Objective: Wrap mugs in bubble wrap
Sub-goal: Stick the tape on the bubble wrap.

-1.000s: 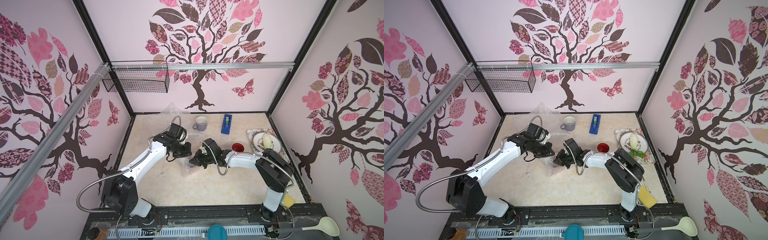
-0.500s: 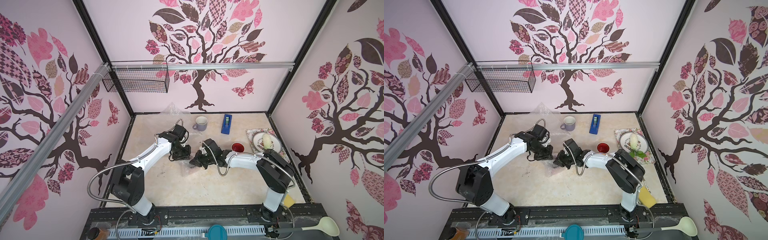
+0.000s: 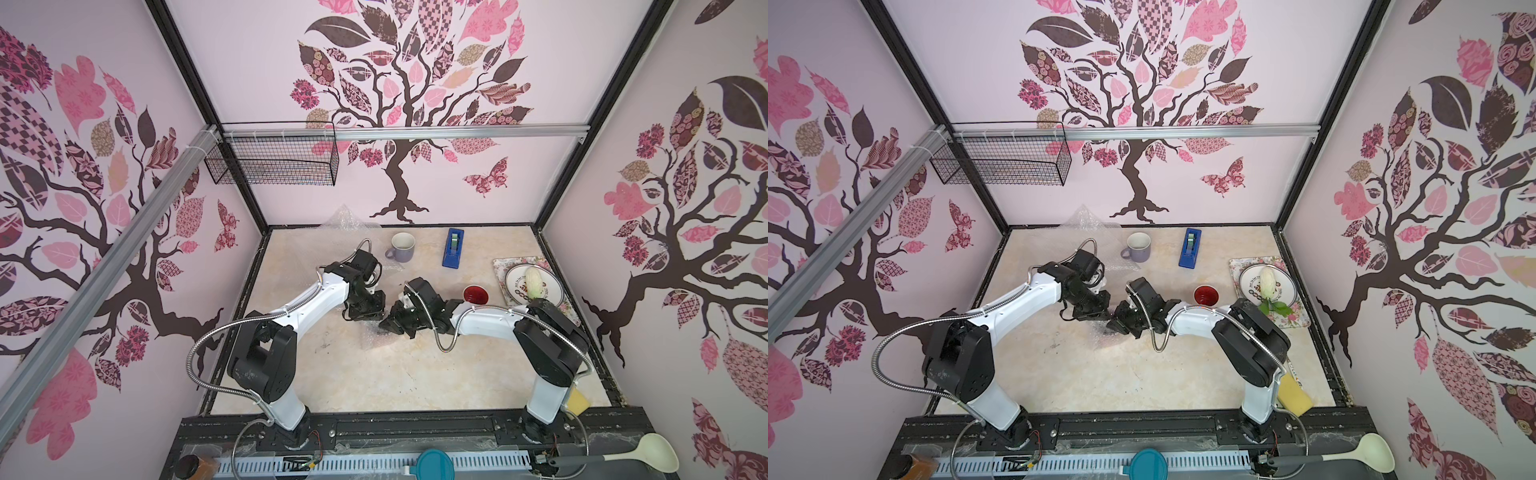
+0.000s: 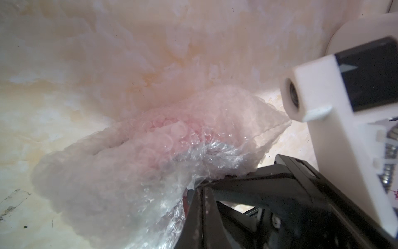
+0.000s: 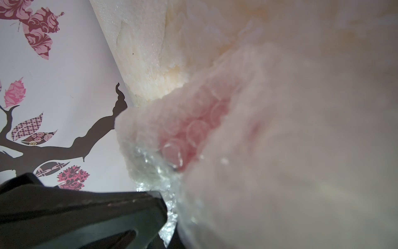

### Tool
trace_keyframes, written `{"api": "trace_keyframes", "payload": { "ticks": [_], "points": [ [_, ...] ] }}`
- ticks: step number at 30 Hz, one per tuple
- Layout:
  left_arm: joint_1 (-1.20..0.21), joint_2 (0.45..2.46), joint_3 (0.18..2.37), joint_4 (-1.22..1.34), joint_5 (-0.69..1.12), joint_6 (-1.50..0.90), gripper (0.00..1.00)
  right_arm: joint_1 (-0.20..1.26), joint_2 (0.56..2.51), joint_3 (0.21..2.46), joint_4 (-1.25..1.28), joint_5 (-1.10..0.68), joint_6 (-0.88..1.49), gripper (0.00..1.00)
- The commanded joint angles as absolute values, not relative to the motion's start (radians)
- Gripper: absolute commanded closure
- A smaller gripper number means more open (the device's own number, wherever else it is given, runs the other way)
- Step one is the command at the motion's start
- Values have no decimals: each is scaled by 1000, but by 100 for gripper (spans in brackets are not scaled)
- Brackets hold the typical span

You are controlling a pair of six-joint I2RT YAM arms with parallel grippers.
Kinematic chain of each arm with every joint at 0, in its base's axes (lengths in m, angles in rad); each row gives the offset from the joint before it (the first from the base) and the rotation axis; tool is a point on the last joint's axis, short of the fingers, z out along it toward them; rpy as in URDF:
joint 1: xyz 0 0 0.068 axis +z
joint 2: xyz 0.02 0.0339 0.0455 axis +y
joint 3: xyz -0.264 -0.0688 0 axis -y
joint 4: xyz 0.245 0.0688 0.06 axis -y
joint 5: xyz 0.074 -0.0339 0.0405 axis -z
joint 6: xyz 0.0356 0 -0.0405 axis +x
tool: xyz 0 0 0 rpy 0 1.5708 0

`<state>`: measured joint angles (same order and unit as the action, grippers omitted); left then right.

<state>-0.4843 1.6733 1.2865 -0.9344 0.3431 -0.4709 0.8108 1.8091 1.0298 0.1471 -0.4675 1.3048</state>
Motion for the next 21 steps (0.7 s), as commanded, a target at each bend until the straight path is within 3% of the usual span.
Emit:
{"api": "trace_keyframes", "payload": {
  "ticks": [1,10,21],
  "points": [
    [-483,1698,1345,-932,366,-450,100,818,1785,1058,75,-446,1303,100],
    [-469,1769,1395,-953,409,-399,100,818,1801,1070,101,-451,1312,100],
    [-462,1814,1428,-950,275,-412,100,818,1814,1088,101,-453,1313,100]
  ]
}}
